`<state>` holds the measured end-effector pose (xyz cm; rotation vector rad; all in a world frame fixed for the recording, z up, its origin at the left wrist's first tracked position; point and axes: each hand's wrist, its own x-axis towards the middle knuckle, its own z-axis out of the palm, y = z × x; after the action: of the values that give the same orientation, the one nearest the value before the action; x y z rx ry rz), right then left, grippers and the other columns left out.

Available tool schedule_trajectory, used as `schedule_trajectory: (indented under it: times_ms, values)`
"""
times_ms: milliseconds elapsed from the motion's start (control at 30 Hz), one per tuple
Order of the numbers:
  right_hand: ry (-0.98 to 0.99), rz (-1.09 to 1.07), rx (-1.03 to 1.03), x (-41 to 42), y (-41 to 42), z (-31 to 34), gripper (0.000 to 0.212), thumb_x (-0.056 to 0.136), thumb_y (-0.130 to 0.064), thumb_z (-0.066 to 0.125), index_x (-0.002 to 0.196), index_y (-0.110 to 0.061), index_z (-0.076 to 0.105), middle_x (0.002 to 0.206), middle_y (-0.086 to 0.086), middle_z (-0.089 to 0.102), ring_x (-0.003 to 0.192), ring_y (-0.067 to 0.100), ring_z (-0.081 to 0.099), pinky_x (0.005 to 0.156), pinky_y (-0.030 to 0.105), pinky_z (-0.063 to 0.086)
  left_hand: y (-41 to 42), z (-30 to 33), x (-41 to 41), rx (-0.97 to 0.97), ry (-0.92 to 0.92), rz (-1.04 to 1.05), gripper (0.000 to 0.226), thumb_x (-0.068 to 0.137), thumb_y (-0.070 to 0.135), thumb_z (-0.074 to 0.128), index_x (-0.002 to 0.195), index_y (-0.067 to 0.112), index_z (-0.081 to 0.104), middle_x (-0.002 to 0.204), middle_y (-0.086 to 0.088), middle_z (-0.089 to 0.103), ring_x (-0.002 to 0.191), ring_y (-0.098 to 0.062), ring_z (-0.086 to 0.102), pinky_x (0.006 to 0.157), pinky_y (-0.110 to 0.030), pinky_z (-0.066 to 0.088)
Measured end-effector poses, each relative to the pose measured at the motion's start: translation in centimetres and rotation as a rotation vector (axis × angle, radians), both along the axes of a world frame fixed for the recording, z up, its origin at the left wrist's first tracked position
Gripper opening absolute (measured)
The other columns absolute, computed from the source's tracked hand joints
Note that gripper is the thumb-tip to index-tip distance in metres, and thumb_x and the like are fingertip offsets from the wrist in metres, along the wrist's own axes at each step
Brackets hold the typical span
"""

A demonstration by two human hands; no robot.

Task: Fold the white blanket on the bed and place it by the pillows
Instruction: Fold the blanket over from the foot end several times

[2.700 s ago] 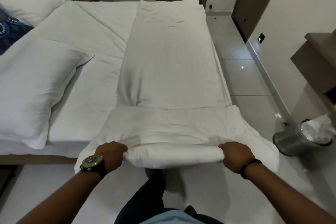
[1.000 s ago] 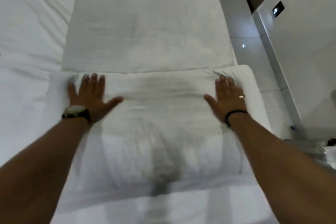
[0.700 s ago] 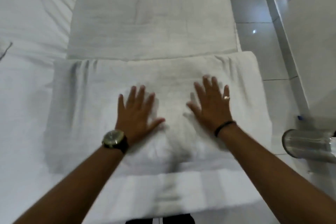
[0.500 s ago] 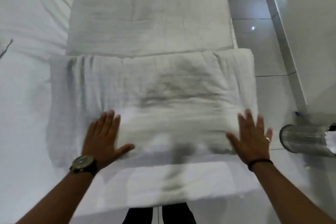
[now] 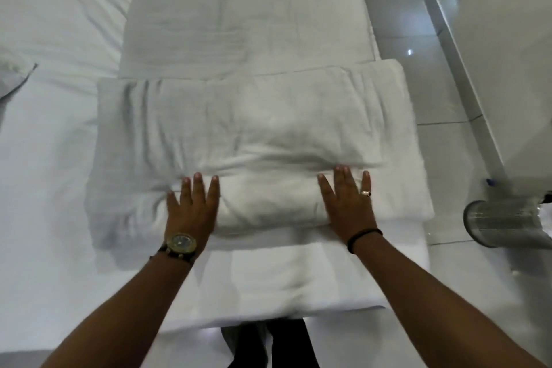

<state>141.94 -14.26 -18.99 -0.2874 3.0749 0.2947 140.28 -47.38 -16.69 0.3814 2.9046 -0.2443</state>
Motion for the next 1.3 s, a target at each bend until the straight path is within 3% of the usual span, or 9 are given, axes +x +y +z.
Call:
schedule_trajectory:
  times_ms: [100, 167, 267, 400, 600, 800, 1033, 1200, 1300]
  values:
    - [0.113, 0.029, -0.057, -0.7, -1.2, 1.8, 0.028, 0.066, 0.005, 0.066, 0.09, -0.008, 0.065, 0.081, 0.021, 0.066, 0.073, 0.039, 0.066, 0.079, 0.047, 0.051, -0.7, 0.7, 0.4, -0.041, 0.086, -0.107, 0.047, 0.086, 0.001, 0.034, 0.122, 0.002, 0.064, 0.114, -0.032, 0.065, 0.092, -0.049, 0.068, 0.062, -0.048, 0.054]
    - [0.034, -0.024, -0.135, 0.2, -2.2, 4.7, 0.028, 0.051, 0.005, 0.072, 0.072, -0.011, 0.063, 0.061, 0.013, 0.061, 0.051, 0.032, 0.06, 0.055, 0.036, 0.05, -1.3, 2.3, 1.4, -0.023, 0.07, -0.086, 0.046, 0.084, 0.004, 0.035, 0.115, 0.004, 0.068, 0.108, -0.029, 0.068, 0.085, -0.047, 0.069, 0.056, -0.044, 0.054]
    - [-0.021, -0.091, -0.179, 2.6, -3.9, 10.1, 0.03, 0.044, 0.001, 0.079, 0.066, -0.014, 0.064, 0.054, 0.007, 0.061, 0.045, 0.029, 0.06, 0.043, 0.031, 0.046, -2.3, 6.0, 3.3, -0.028, 0.013, -0.048, 0.044, 0.079, 0.004, 0.039, 0.111, 0.004, 0.07, 0.103, -0.027, 0.069, 0.079, -0.047, 0.068, 0.052, -0.044, 0.054]
    - [-0.234, -0.139, -0.179, 6.7, -6.5, 14.8, 0.019, 0.081, -0.012, 0.061, 0.099, -0.017, 0.062, 0.092, 0.003, 0.068, 0.085, 0.028, 0.066, 0.063, 0.03, 0.038, -5.0, 10.3, 6.9, -0.017, -0.124, 0.009, 0.052, 0.058, -0.004, 0.07, 0.108, 0.01, 0.069, 0.096, -0.02, 0.069, 0.07, -0.041, 0.066, 0.047, -0.044, 0.056]
    - [-0.5, -0.175, -0.161, 15.5, -7.8, 16.6, 0.03, 0.086, -0.016, 0.052, 0.115, -0.02, 0.057, 0.114, 0.005, 0.064, 0.103, 0.026, 0.062, 0.079, 0.03, 0.046, -6.9, 14.6, 15.4, 0.018, -0.393, -0.027, 0.05, 0.093, 0.02, 0.044, 0.144, 0.025, 0.042, 0.138, -0.01, 0.053, 0.122, -0.032, 0.055, 0.099, -0.039, 0.047]
    - [-0.754, -0.176, -0.147, 23.2, -7.6, 18.6, 0.036, 0.088, -0.027, 0.053, 0.124, -0.023, 0.058, 0.126, 0.004, 0.062, 0.115, 0.023, 0.059, 0.092, 0.027, 0.045, -5.8, 16.7, 21.4, -0.158, -0.656, -0.103, 0.034, 0.089, 0.021, 0.056, 0.122, 0.024, 0.065, 0.128, -0.003, 0.065, 0.116, -0.021, 0.063, 0.094, -0.028, 0.048]
    - [-0.89, -0.161, -0.127, 21.1, -7.9, 23.9, 0.035, 0.087, -0.031, 0.054, 0.118, -0.019, 0.062, 0.127, 0.008, 0.063, 0.115, 0.027, 0.06, 0.091, 0.03, 0.046, -6.5, 21.6, 17.8, -0.161, -0.879, -0.19, 0.035, 0.09, 0.017, 0.057, 0.125, 0.012, 0.062, 0.129, -0.01, 0.063, 0.119, -0.027, 0.059, 0.096, -0.031, 0.045]
    - [-0.787, -0.206, -0.18, 10.4, -6.4, 29.0, 0.049, 0.09, -0.031, 0.054, 0.137, -0.016, 0.051, 0.144, 0.009, 0.05, 0.13, 0.025, 0.048, 0.104, 0.029, 0.039, -6.7, 27.1, 5.9, -0.098, -0.743, -0.147, 0.059, 0.089, 0.016, 0.059, 0.145, 0.01, 0.043, 0.151, -0.01, 0.042, 0.139, -0.021, 0.04, 0.108, -0.02, 0.028]
    - [-0.471, -0.22, -0.194, 2.7, -5.7, 31.4, 0.036, 0.088, -0.035, 0.055, 0.121, -0.022, 0.059, 0.129, 0.008, 0.06, 0.118, 0.029, 0.056, 0.094, 0.034, 0.044, -5.8, 29.5, -2.6, -0.023, -0.442, -0.16, 0.043, 0.087, 0.021, 0.059, 0.129, 0.016, 0.06, 0.138, -0.008, 0.057, 0.128, -0.024, 0.052, 0.103, -0.026, 0.039]
